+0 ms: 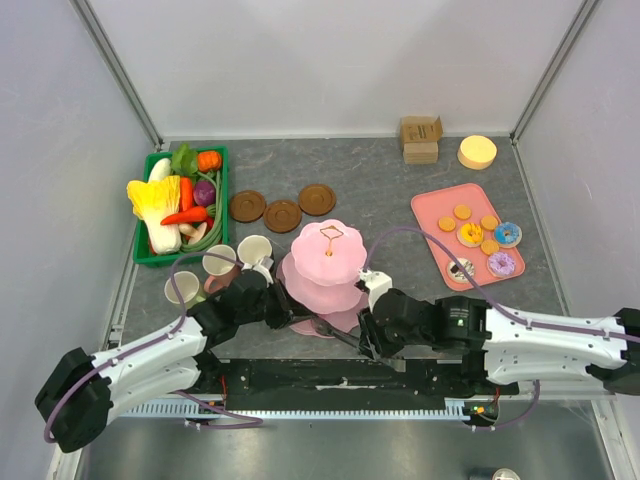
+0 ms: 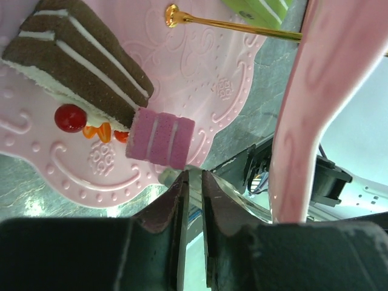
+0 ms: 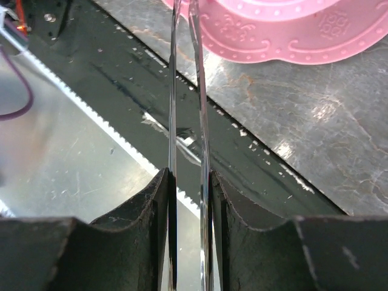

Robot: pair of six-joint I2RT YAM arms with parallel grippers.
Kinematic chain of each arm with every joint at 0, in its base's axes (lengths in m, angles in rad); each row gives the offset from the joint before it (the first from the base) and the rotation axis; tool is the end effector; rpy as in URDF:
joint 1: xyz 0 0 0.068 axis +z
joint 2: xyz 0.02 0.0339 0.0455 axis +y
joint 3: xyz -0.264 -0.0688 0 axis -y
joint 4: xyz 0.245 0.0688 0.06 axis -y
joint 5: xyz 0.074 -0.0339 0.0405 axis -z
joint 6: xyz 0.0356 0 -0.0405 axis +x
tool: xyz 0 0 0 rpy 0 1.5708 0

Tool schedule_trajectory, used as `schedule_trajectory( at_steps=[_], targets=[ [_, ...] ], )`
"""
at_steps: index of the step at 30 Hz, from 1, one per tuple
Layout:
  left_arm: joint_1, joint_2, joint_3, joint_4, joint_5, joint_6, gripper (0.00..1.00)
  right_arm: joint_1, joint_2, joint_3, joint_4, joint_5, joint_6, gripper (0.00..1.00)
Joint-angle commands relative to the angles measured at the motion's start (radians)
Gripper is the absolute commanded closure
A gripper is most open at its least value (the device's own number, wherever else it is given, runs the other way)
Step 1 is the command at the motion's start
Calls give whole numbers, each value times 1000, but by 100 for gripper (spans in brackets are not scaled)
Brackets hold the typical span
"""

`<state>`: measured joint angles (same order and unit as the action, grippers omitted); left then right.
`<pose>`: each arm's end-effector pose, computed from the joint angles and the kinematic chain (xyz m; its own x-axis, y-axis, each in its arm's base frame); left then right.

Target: Serve the afternoon tea

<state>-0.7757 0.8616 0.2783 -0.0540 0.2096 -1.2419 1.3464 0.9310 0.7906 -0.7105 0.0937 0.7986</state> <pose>0.1184 -0.1265 0.1642 -0.8984 -0.4155 -0.1424 -0.1423 0.5820 -0.8006 0.0445 0.1801 0.2681 -0.8023 -0.3096 -0.5104 -0.5478 0.7217 0.4232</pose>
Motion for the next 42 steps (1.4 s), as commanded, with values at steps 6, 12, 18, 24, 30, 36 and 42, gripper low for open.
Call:
schedule_trajectory(
  at_steps=[6,12,18,24,30,36,42],
  targets=[
    [-2,-44,64,-107,-29,56,74,5,126,75,-12,164,22,62],
    [0,-186,100,-233,-81,76,44,5,42,52,-72,238,109,62],
    [-2,-311,203,-478,-206,111,21,5,-23,42,-138,259,151,62],
    [-2,-394,301,-653,-357,127,8,5,-50,58,-234,282,172,60],
    [-2,-407,352,-742,-441,139,7,5,-41,74,-319,300,197,60],
    [-2,-406,361,-751,-460,145,7,7,-90,114,-362,394,258,60],
    [0,-403,377,-753,-480,165,4,5,-139,153,-467,481,336,59]
  ],
)
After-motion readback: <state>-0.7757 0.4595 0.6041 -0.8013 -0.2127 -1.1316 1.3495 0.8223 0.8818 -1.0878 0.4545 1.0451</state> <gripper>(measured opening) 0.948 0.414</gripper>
